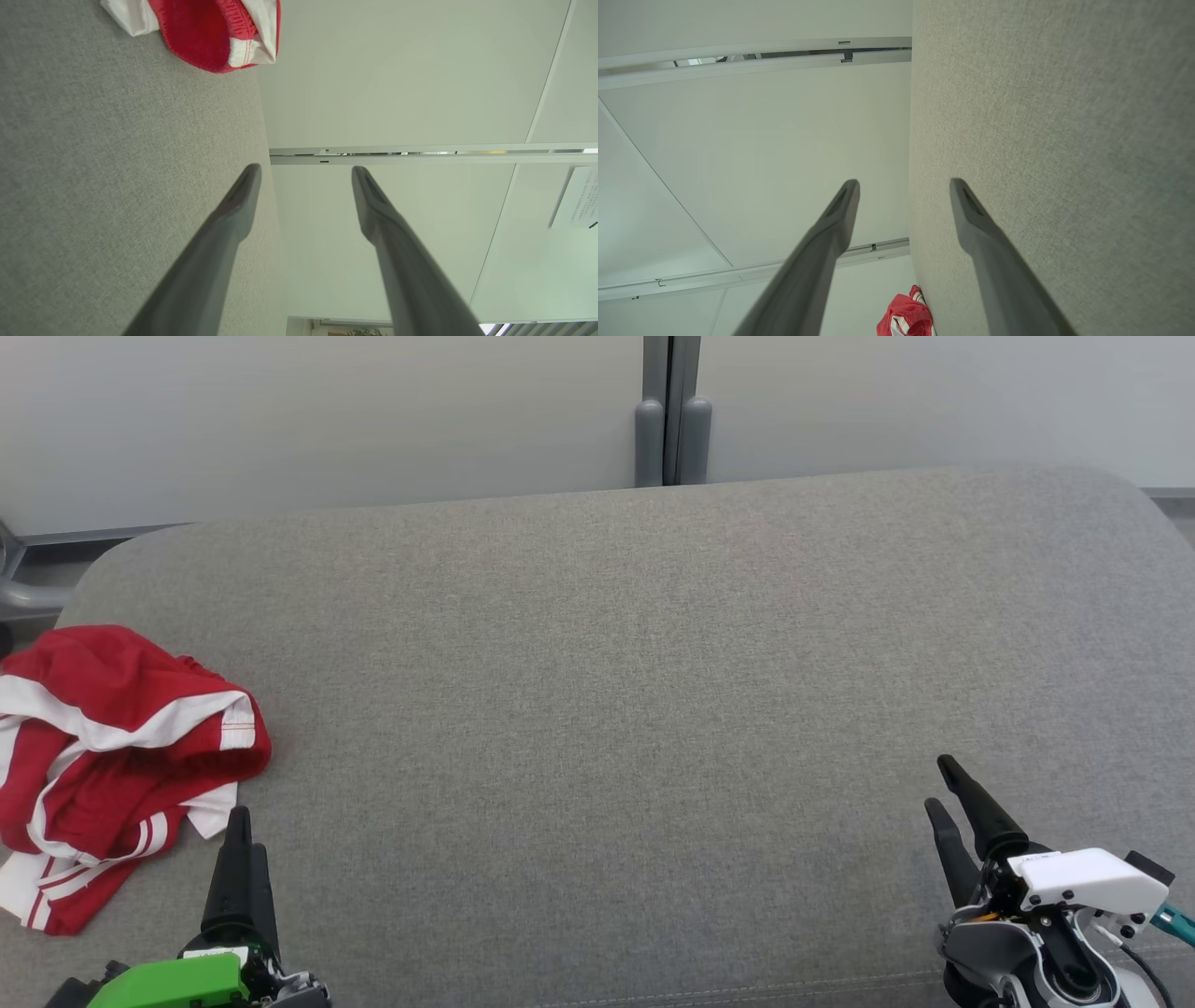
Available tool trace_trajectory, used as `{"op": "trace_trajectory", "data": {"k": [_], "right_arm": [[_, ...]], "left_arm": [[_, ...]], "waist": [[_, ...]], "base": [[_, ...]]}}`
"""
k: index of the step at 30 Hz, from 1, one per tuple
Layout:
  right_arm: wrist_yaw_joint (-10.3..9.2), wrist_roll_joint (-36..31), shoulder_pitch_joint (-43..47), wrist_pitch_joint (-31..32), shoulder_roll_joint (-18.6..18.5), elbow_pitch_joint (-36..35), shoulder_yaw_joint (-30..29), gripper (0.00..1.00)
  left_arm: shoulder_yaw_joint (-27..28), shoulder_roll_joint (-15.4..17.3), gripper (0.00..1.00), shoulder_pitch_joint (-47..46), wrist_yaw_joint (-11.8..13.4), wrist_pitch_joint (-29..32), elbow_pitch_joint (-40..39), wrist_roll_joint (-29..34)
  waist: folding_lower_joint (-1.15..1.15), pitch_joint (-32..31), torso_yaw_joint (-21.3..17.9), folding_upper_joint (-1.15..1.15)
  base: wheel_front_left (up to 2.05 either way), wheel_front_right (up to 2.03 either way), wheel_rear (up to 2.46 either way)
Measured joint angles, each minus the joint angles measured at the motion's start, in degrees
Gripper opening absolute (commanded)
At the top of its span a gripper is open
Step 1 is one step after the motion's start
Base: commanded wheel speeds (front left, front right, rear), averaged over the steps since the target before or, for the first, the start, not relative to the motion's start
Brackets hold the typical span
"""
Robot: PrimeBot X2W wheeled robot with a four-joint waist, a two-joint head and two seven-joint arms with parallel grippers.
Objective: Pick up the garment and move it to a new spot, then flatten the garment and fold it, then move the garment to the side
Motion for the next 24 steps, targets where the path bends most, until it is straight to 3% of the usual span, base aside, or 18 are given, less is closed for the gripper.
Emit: {"op": "trace_trajectory", "data": {"k": [11,24], "right_arm": [[0.00,-7.6,-0.5,-3.7,-0.3,-0.7,2.6,1.00],[0.00,-23.6,-1.9,-7.8,-0.5,-1.0,5.6,1.00]], "left_arm": [[0.5,0.0,1.00,-0.1,0.7,-1.7,-1.6,8.2],[-0.5,0.0,1.00,-0.3,3.2,-3.7,-4.3,22.1]], "waist": [[0.00,0.1,0.0,0.00],[0.00,0.3,0.0,0.00]], "base": [[0.00,0.00,0.00],[0.00,0.00,0.00]]}}
